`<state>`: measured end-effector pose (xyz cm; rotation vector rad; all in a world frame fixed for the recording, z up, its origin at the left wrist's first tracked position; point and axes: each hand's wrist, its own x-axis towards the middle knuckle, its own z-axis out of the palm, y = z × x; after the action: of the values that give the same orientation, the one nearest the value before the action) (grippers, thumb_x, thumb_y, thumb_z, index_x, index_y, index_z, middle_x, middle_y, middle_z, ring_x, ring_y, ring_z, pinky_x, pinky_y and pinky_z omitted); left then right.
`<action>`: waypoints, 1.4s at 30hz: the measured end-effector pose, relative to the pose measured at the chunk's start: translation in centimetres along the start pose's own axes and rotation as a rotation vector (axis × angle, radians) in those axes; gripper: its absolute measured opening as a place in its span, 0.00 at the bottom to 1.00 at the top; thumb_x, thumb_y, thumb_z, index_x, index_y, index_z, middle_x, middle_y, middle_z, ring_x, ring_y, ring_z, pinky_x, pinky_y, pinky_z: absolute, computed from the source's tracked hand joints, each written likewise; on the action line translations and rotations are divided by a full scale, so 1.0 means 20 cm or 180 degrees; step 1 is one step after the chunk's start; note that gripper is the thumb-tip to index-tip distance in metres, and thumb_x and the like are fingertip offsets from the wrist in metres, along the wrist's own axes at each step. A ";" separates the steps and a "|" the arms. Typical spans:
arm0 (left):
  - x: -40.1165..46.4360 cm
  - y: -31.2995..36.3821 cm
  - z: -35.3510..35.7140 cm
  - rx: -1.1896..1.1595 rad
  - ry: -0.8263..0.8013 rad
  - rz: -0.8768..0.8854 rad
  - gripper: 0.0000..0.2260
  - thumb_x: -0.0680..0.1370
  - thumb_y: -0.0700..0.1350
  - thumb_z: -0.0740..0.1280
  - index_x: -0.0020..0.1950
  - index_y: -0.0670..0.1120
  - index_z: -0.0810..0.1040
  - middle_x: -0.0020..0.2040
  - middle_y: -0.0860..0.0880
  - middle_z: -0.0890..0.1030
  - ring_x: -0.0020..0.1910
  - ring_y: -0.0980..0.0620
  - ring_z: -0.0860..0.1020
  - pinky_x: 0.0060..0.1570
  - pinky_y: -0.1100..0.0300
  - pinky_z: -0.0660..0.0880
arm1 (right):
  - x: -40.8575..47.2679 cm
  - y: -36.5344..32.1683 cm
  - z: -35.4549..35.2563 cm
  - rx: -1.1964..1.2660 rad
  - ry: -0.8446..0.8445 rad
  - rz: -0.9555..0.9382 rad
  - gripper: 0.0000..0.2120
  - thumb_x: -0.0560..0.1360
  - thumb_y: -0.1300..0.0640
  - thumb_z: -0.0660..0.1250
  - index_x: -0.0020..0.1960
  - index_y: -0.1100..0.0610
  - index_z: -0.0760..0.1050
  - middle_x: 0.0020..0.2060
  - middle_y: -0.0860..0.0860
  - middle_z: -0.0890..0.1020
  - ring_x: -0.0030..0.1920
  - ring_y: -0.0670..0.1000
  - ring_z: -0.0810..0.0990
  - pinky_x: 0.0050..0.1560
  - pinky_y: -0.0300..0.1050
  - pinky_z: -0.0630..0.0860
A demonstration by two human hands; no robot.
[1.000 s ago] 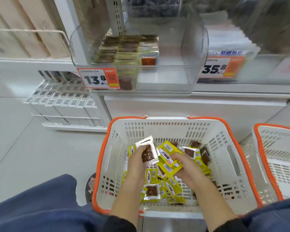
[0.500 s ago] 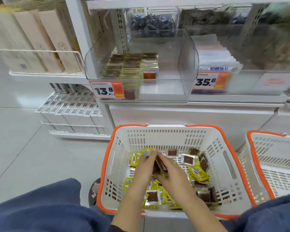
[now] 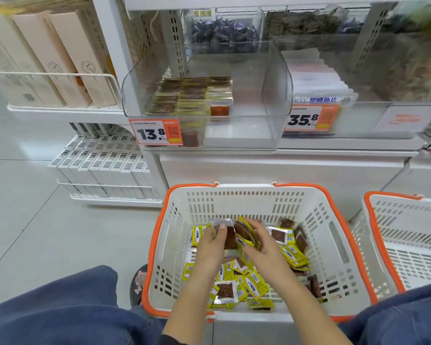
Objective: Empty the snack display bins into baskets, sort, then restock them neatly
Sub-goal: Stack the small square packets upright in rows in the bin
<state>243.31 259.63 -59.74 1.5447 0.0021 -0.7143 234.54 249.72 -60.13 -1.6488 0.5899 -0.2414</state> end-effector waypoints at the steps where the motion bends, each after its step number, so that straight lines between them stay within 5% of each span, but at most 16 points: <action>1: 0.01 -0.01 0.01 0.0035 0.0080 0.0017 0.10 0.83 0.49 0.59 0.58 0.46 0.74 0.56 0.43 0.79 0.51 0.49 0.81 0.33 0.62 0.79 | 0.00 0.00 0.00 0.0087 0.0050 0.0015 0.26 0.77 0.69 0.61 0.63 0.40 0.69 0.56 0.35 0.78 0.50 0.38 0.79 0.49 0.34 0.76; 6: 0.03 -0.04 0.01 0.0242 0.0375 -0.0011 0.11 0.83 0.51 0.58 0.48 0.46 0.75 0.49 0.40 0.80 0.44 0.47 0.81 0.30 0.60 0.78 | -0.01 -0.04 0.00 0.0032 0.0108 0.0018 0.21 0.79 0.65 0.62 0.56 0.38 0.68 0.51 0.34 0.76 0.48 0.28 0.76 0.45 0.25 0.72; 9: 0.05 -0.06 -0.01 0.0603 0.0524 0.0054 0.13 0.83 0.51 0.58 0.49 0.45 0.76 0.47 0.39 0.80 0.45 0.44 0.81 0.32 0.56 0.80 | -0.03 -0.07 0.00 0.0118 0.0169 0.0046 0.20 0.79 0.65 0.61 0.55 0.38 0.71 0.50 0.48 0.80 0.47 0.52 0.79 0.45 0.40 0.77; 11: 0.06 -0.08 -0.03 0.1143 0.0723 0.0255 0.13 0.83 0.52 0.57 0.49 0.47 0.75 0.43 0.44 0.80 0.43 0.45 0.81 0.39 0.50 0.82 | -0.04 -0.10 0.00 0.0316 0.0409 0.0120 0.19 0.79 0.65 0.61 0.52 0.38 0.72 0.56 0.59 0.77 0.57 0.66 0.74 0.52 0.53 0.75; 14: 0.04 -0.08 -0.02 0.1729 0.0661 0.0467 0.11 0.82 0.53 0.57 0.47 0.50 0.73 0.39 0.50 0.79 0.41 0.46 0.81 0.42 0.46 0.81 | -0.03 -0.08 0.00 0.0374 0.0701 -0.0116 0.22 0.78 0.68 0.61 0.56 0.40 0.71 0.54 0.44 0.79 0.55 0.57 0.75 0.51 0.47 0.75; 17: 0.02 -0.08 0.03 0.1592 0.0210 0.0129 0.11 0.81 0.52 0.59 0.44 0.50 0.76 0.38 0.48 0.80 0.37 0.50 0.83 0.41 0.50 0.81 | -0.04 -0.05 0.04 0.0081 0.0751 -0.0301 0.25 0.75 0.72 0.63 0.61 0.43 0.71 0.54 0.34 0.79 0.54 0.34 0.78 0.59 0.35 0.74; 21: 0.01 -0.05 0.02 0.0372 -0.0115 -0.0630 0.17 0.82 0.51 0.56 0.50 0.44 0.82 0.47 0.41 0.85 0.44 0.46 0.84 0.42 0.51 0.82 | -0.05 0.00 0.10 -0.0206 0.0401 -0.0368 0.22 0.74 0.65 0.68 0.59 0.40 0.75 0.56 0.38 0.80 0.59 0.39 0.77 0.62 0.40 0.73; 25: -0.04 -0.01 -0.01 -0.0544 -0.0627 -0.0791 0.16 0.82 0.54 0.60 0.58 0.46 0.81 0.52 0.43 0.84 0.50 0.48 0.84 0.49 0.50 0.81 | -0.06 -0.03 0.10 0.0099 0.0421 -0.0273 0.14 0.75 0.51 0.66 0.60 0.41 0.76 0.56 0.40 0.81 0.59 0.42 0.78 0.61 0.44 0.74; 31: -0.04 -0.02 0.00 -0.0683 -0.0806 -0.0643 0.16 0.77 0.50 0.69 0.61 0.43 0.79 0.53 0.43 0.84 0.53 0.45 0.83 0.49 0.52 0.81 | -0.03 -0.10 0.05 0.0949 0.0288 -0.0022 0.13 0.80 0.61 0.61 0.63 0.49 0.74 0.55 0.42 0.81 0.50 0.35 0.80 0.49 0.30 0.77; 35: -0.02 -0.06 0.00 -0.0659 -0.0672 -0.0662 0.17 0.77 0.43 0.70 0.64 0.40 0.75 0.54 0.40 0.83 0.52 0.42 0.83 0.43 0.54 0.81 | -0.03 -0.11 0.03 0.1269 0.0589 0.0057 0.14 0.80 0.61 0.62 0.64 0.52 0.75 0.51 0.43 0.84 0.53 0.56 0.81 0.49 0.56 0.80; 38: -0.01 -0.06 0.01 -0.0576 -0.0596 -0.0556 0.22 0.78 0.43 0.69 0.70 0.43 0.70 0.64 0.43 0.78 0.55 0.46 0.82 0.41 0.56 0.81 | -0.02 -0.09 0.00 0.1153 0.0889 -0.0147 0.15 0.78 0.61 0.65 0.63 0.50 0.75 0.52 0.40 0.83 0.56 0.41 0.81 0.47 0.30 0.76; 42: -0.02 -0.03 0.03 -0.0386 -0.0343 -0.0122 0.18 0.80 0.46 0.65 0.70 0.47 0.70 0.61 0.49 0.78 0.48 0.54 0.83 0.43 0.56 0.81 | -0.02 -0.06 0.00 0.1382 0.1071 0.0178 0.12 0.76 0.59 0.69 0.58 0.50 0.79 0.49 0.43 0.85 0.51 0.41 0.82 0.44 0.32 0.76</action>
<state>242.46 259.30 -60.06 1.3923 -0.0055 -0.8127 234.54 250.05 -58.94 -1.1766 0.7740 -0.5719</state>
